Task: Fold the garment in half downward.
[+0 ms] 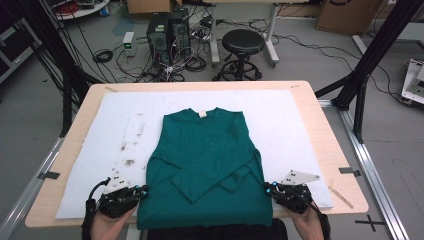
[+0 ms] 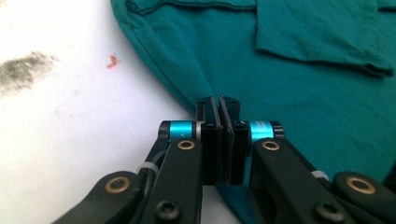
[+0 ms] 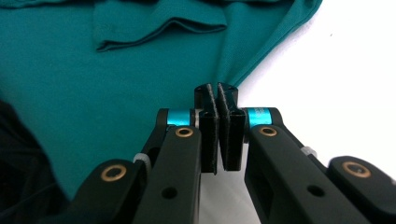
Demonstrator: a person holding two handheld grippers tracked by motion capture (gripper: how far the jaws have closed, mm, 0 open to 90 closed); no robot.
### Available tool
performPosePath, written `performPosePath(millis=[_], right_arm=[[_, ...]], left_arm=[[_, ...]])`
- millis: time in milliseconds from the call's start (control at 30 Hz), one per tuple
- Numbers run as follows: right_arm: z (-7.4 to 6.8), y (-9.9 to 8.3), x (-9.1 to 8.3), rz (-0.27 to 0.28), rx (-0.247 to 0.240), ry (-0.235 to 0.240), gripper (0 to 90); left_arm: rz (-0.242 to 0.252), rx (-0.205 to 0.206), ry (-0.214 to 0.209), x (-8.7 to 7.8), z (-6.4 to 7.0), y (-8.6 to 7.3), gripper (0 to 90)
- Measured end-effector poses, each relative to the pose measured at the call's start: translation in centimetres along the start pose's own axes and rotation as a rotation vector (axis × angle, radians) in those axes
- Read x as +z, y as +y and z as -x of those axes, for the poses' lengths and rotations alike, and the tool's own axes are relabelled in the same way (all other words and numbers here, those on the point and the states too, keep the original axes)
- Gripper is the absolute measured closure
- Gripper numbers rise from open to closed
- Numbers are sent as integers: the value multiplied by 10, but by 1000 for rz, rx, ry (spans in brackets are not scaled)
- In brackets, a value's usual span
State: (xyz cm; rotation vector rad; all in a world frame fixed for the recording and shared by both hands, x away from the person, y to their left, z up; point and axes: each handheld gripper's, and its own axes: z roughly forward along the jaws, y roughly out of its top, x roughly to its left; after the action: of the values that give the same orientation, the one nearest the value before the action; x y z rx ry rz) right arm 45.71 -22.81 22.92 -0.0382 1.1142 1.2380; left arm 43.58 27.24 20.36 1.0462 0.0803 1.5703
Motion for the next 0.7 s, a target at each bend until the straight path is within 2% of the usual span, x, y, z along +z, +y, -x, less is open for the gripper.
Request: performPosePath(millis=[200,533,600,700], right_arm=[[-5,-7,-6,-4,4,16,883],[-3,-8,-7,1,14,25,834],[-3,-8,-8,9,13,27,764],[-1,-6,-9,24,26,22,641]], left_arm=[[-11,-5,-19,-5,3,-7,871],[-14,-8,-29,-5,2,-7,864],[-10,-3,-29,-5,2,-6,832],[2,-1,-35,-5,1,-4,719]])
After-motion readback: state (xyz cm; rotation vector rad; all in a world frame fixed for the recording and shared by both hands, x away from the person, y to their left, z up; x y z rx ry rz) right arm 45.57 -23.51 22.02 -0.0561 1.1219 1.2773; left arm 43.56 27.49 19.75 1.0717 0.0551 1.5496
